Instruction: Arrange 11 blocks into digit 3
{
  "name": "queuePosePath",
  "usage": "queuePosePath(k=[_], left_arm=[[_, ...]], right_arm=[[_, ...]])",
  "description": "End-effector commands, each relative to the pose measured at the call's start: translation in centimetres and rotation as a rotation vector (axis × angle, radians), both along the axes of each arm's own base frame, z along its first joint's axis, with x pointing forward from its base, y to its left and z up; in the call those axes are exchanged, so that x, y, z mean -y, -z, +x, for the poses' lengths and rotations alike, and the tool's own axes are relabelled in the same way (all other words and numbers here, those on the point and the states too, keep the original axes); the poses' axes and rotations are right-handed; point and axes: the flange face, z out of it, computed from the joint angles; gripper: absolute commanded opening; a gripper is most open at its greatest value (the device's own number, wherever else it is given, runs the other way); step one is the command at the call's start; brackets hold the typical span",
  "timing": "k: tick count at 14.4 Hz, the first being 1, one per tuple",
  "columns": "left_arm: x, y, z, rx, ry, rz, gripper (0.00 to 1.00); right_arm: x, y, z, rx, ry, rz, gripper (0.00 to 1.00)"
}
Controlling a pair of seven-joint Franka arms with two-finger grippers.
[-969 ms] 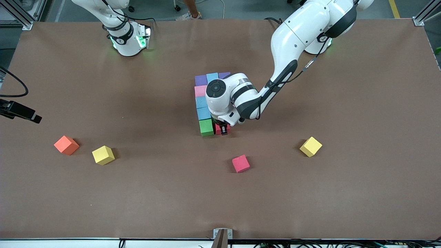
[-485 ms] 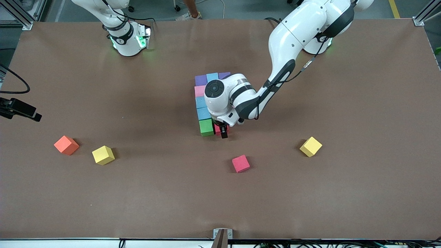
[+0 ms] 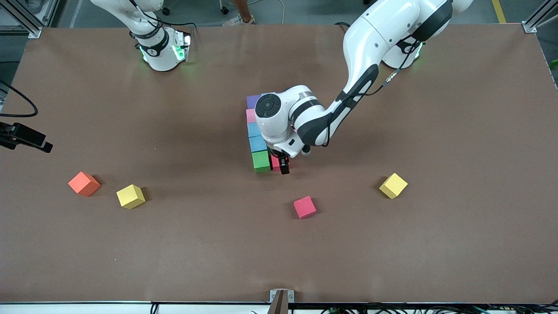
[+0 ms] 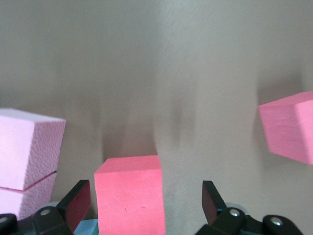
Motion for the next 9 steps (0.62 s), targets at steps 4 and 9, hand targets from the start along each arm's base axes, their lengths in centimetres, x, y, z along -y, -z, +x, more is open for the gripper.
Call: queuePosePath(k=[4, 9], left_arm=[[-11.2, -4.4, 5.9, -0.127, 0.346, 0.087, 1.00], [-28.9, -5.4, 10.1, -0.251, 0.612, 0.019, 1.00]], right_arm=[[-0.9, -0.4, -1.0, -0.018, -0.016, -0.016, 1.00], [-0.9, -0.5, -1.1, -0.018, -0.015, -0.014, 1.00]])
